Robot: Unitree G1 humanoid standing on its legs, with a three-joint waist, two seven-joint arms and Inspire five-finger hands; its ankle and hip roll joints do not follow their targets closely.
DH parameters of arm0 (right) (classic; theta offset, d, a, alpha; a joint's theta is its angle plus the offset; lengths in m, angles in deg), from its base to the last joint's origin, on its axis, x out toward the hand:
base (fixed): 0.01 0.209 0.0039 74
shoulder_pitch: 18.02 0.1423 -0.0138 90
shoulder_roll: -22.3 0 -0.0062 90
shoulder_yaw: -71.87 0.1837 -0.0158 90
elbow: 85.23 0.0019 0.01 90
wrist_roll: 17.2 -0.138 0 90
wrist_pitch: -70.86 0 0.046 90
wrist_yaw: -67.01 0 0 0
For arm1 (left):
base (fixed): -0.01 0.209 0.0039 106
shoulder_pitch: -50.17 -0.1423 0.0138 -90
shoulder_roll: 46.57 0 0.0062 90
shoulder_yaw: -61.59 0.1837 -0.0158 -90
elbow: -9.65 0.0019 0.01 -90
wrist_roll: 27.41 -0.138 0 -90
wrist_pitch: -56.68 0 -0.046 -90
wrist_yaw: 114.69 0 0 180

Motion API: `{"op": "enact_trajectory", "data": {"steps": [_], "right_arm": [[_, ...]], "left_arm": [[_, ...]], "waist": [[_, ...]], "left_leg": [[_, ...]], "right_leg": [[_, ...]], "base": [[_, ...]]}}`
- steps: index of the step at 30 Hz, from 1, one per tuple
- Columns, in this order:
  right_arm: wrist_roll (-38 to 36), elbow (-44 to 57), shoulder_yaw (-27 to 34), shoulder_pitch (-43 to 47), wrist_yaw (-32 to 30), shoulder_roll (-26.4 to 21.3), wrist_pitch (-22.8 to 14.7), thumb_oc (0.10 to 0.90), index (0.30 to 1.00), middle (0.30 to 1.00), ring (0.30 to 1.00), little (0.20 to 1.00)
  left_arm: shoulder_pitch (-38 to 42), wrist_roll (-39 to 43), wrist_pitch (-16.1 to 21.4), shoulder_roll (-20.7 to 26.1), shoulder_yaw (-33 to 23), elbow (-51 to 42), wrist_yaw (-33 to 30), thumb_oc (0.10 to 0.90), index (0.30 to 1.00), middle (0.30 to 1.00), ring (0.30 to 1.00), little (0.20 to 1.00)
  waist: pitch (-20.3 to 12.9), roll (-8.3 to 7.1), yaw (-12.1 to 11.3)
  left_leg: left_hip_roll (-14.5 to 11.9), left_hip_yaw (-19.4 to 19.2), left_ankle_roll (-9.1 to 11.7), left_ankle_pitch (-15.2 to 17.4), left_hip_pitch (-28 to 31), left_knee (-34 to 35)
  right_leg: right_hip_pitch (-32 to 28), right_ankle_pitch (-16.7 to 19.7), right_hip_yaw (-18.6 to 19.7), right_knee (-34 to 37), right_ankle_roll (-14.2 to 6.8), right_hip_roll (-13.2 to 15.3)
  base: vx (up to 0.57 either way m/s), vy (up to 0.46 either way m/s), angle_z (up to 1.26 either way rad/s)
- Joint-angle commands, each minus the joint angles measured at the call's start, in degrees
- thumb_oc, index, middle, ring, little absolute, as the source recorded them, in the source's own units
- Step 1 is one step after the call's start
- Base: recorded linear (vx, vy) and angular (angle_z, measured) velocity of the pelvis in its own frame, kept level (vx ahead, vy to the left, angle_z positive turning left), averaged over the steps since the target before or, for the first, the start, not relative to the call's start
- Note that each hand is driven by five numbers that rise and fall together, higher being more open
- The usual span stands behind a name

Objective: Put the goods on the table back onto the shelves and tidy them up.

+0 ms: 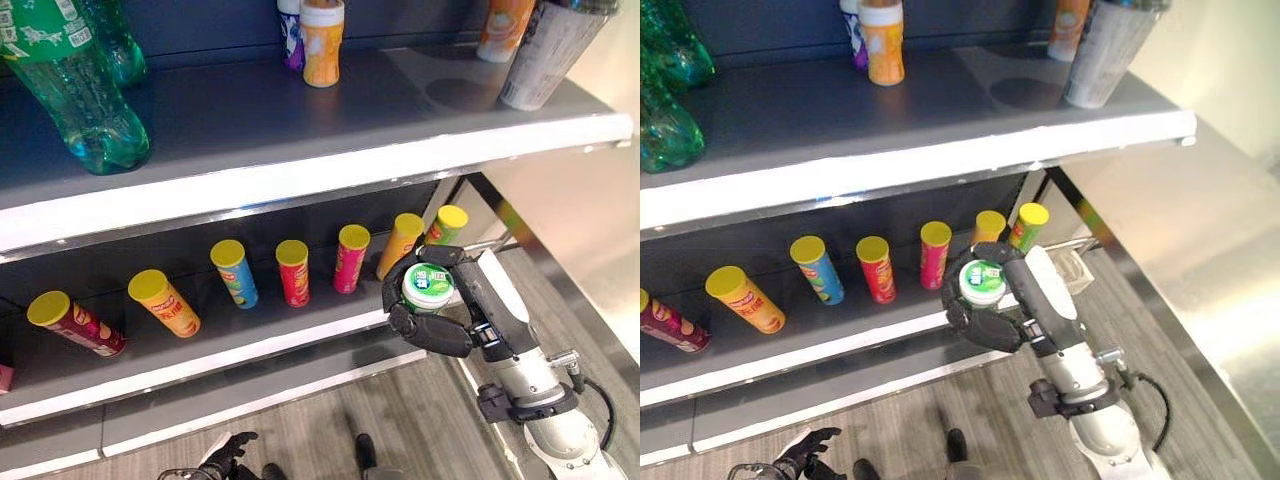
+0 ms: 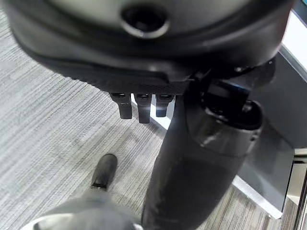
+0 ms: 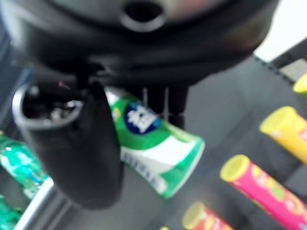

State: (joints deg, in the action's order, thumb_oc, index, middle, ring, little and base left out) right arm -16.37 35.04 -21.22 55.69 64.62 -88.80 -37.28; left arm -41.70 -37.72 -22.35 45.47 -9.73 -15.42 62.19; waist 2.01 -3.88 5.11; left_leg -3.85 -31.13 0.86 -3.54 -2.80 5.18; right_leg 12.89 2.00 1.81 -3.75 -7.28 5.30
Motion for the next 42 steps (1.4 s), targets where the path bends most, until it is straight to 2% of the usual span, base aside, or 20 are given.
{"op": "enact_trajectory", "data": {"steps": [1,6,8,9,11,13,14,16,17,18,19,20,23,24,25,26,28,34,37,42], "right_arm": [[-9.88,8.71,4.68,2.42,2.63,-0.48,-4.99,0.4,0.3,0.3,0.3,0.3],[-20.46,10.6,7.73,1.37,8.95,-6.91,-5.17,0.4,0.3,0.3,0.3,0.3],[-25.38,11.22,9.56,0.74,11.66,-11.46,-4.59,0.4,0.3,0.3,0.3,0.3],[-30.56,11.59,11.25,0.13,14.25,-15.65,-4.04,0.4,0.3,0.3,0.3,0.3],[-34.63,11.55,14.05,-0.34,15.85,-20.37,-3.47,0.4,0.3,0.3,0.3,0.3],[-36.64,11.57,15.23,-0.55,16.8,-22.3,-3.28,0.4,0.3,0.3,0.3,0.3],[-40.18,11.52,17.27,-0.8,18.41,-25.5,-2.87,0.4,0.3,0.3,0.3,0.3],[-41.34,11.34,18.74,-1.24,18.71,-26.8,-2.93,0.4,0.3,0.3,0.3,0.3],[-42.53,11.14,20.05,-1.68,18.95,-27.62,-2.67,0.4,0.3,0.3,0.3,0.3],[-43.18,10.77,21.13,-1.72,19.07,-28.55,-2.79,0.4,0.3,0.3,0.3,0.3],[-44.07,10.02,22.58,-1.33,18.95,-29.52,-2.71,0.4,0.3,0.3,0.3,0.3],[-44.07,9.95,22.57,-1.36,18.97,-29.47,-2.68,0.4,0.3,0.3,0.3,0.3],[-44.09,8.12,23.0,1.31,17.42,-29.71,-3.11,0.4,0.3,0.3,0.3,0.3],[-44.35,6.22,21.34,5.72,15.61,-29.39,-3.4,0.4,0.3,0.3,0.3,0.3],[-44.63,5.67,20.26,7.75,15.05,-29.22,-3.42,0.4,0.3,0.3,0.3,0.3],[-44.93,4.8,18.22,10.43,14.45,-29.43,-3.48,0.4,0.3,0.3,0.3,0.3],[-45.15,3.91,15.94,13.15,13.87,-29.65,-3.42,0.4,0.3,0.3,0.3,0.3],[-45.26,-3.54,0.58,31.88,9.4,-31.27,-1.67,0.4,0.3,0.3,0.3,0.3],[-45.64,-8.83,-9.51,46.04,7.01,-33.64,-0.32,0.4,0.3,0.3,0.3,0.3],[-45.37,-13.74,-17.58,56.81,5.31,-33.32,0.78,0.4,0.3,0.3,0.3,0.3]], "left_arm": [[0.83,0.39,1.28,0.6,-1.9,-0.16,0.19,0.8,0.9,0.9,0.9,0.9],[1.29,-0.99,1.49,0.22,0.48,0.27,1.85,0.8,0.9,0.9,0.9,0.9],[1.93,-1.14,1.44,0.14,1.26,0.33,2.53,0.8,0.9,0.9,0.9,0.9],[2.16,-0.85,1.32,-0.04,1.72,0.54,3.07,0.8,0.9,0.9,0.9,0.9],[2.13,-0.36,1.23,-0.33,1.98,0.77,3.63,0.8,0.9,0.9,0.9,0.9],[2.2,-0.17,1.15,-0.66,2.22,1.0,3.82,0.8,0.9,0.9,0.9,0.9],[2.21,0.28,1.05,-1.01,2.39,1.43,4.09,0.8,0.9,0.9,0.9,0.9],[2.18,0.5,1.08,-1.25,2.38,1.57,4.22,0.8,0.9,0.9,0.9,0.9],[2.06,0.69,1.04,-1.34,2.41,1.77,4.32,0.8,0.9,0.9,0.9,0.9],[1.93,0.8,0.98,-1.56,2.33,1.88,4.37,0.8,0.9,0.9,0.9,0.9],[1.65,1.04,0.91,-1.77,2.31,2.21,4.5,0.8,0.9,0.9,0.9,0.9],[1.65,1.03,0.92,-1.74,2.41,2.24,4.53,0.8,0.9,0.9,0.9,0.9],[1.52,1.58,0.8,-2.08,2.46,2.36,4.51,0.8,0.9,0.9,0.9,0.9],[1.66,1.9,0.57,-2.33,3.25,2.21,4.46,0.8,0.9,0.9,0.9,0.9],[1.64,1.99,0.45,-2.47,3.61,2.22,4.48,0.8,0.9,0.9,0.9,0.9],[1.86,2.15,0.4,-2.56,3.91,2.2,4.43,0.8,0.9,0.9,0.9,0.9],[1.9,2.21,0.29,-2.58,4.02,2.07,4.44,0.8,0.9,0.9,0.9,0.9],[2.41,3.37,-0.81,-2.64,5.93,1.6,4.3,0.8,0.9,0.9,0.9,0.9],[2.88,4.39,-1.51,-1.86,6.57,1.67,4.0,0.8,0.9,0.9,0.9,0.9],[3.04,4.93,-1.9,-1.47,6.66,1.88,3.93,0.8,0.9,0.9,0.9,0.9]], "waist": [[0.38,-2.19,-1.09],[-0.7,-3.49,0.01],[-1.22,-4.0,0.41],[-1.69,-4.54,0.86],[-2.16,-4.99,1.41],[-2.37,-5.12,1.6],[-2.87,-5.6,2.05],[-3.06,-5.73,2.16],[-3.47,-5.24,2.23],[-3.38,-5.95,2.39],[-3.75,-6.11,2.49],[-3.98,-5.44,2.33],[-4.21,-5.32,2.06],[-4.55,-5.29,1.35],[-4.67,-5.25,0.96],[-4.4,-5.88,0.69],[-4.43,-5.85,0.58],[-4.43,-5.62,-1.89],[-4.26,-5.72,-3.31],[-4.23,-5.52,-4.11]], "left_leg": [[-0.31,2.4,1.99,8.56,7.17,-0.18],[-0.64,1.86,2.46,8.56,7.7,-0.18],[-0.86,1.44,2.68,8.5,7.87,-0.18],[-1.01,0.95,2.91,8.5,8.09,-0.18],[-1.15,0.48,3.12,8.53,8.33,-0.18],[-1.27,0.1,3.24,8.52,8.47,-0.18],[-1.45,-0.42,3.47,8.57,8.8,-0.18],[-1.56,-0.66,3.59,8.59,8.95,-0.18],[-1.83,-0.02,3.68,10.3,9.62,-0.18],[-1.77,-1.12,3.74,8.66,9.29,-0.18],[-1.9,-1.43,3.86,8.68,9.45,-0.18],[-2.04,-0.59,3.9,10.32,9.93,-0.18],[-2.22,-0.77,3.93,10.5,10.42,-0.18],[-2.27,-0.77,4.0,10.43,10.59,-0.18],[-2.32,-0.71,4.03,10.46,10.69,-0.18],[-2.22,-1.51,4.08,8.77,10.25,-0.18],[-2.26,-1.47,4.12,8.76,10.32,-0.18],[-2.37,-0.61,4.44,8.55,10.51,-0.18],[-2.38,0.27,4.76,8.19,10.21,-0.18],[-2.45,0.85,4.92,8.04,10.24,-0.18]], "right_leg": [[-2.36,8.31,1.33,5.29,-4.16,-1.03],[-2.69,8.78,1.56,5.64,-4.33,-1.35],[-2.73,9.04,1.6,5.84,-4.4,-1.54],[-2.77,9.09,1.79,6.02,-4.34,-1.83],[-2.74,9.32,2.04,6.13,-4.34,-2.14],[-2.71,9.42,2.31,6.23,-4.34,-2.32],[-2.77,9.5,2.59,6.48,-4.3,-2.66],[-2.81,9.54,2.73,6.57,-4.32,-2.8],[-3.5,8.72,3.03,6.97,-4.91,-3.11],[-2.93,9.62,2.97,6.68,-4.37,-3.11],[-2.98,9.54,3.15,6.78,-4.33,-3.28],[-3.6,8.69,3.31,7.13,-4.88,-3.44],[-3.99,8.38,3.41,7.13,-4.8,-3.71],[-4.09,8.21,3.31,7.17,-4.62,-3.85],[-4.26,8.14,3.11,7.19,-4.6,-3.82],[-3.68,8.89,2.93,6.87,-3.94,-3.67],[-3.83,8.74,2.81,6.83,-3.86,-3.69],[-4.95,7.38,1.93,6.82,-3.34,-3.76],[-5.52,6.58,1.2,6.74,-3.03,-3.64],[-5.99,5.97,0.87,6.59,-2.78,-3.64]], "base": [[0.04,-0.021,-0.03],[0.04,-0.013,-0.03],[0.05,-0.019,-0.06],[0.05,-0.011,-0.08],[0.04,-0.01,-0.12],[0.03,-0.01,-0.19],[0.03,-0.009,-0.19],[0.08,0.023,-0.16],[0.04,-0.012,-0.11],[0.05,-0.015,-0.08],[0.03,-0.008,-0.04],[0.12,0.063,-0.08],[0.06,0.015,-0.1],[0.05,-0.029,-0.06],[-0.03,-0.102,-0.11],[-0.06,-0.085,-0.05],[-0.03,-0.041,-0.02],[0.04,-0.013,0.03],[0.03,-0.014,0.22],[0.02,-0.005,0.13]]}}
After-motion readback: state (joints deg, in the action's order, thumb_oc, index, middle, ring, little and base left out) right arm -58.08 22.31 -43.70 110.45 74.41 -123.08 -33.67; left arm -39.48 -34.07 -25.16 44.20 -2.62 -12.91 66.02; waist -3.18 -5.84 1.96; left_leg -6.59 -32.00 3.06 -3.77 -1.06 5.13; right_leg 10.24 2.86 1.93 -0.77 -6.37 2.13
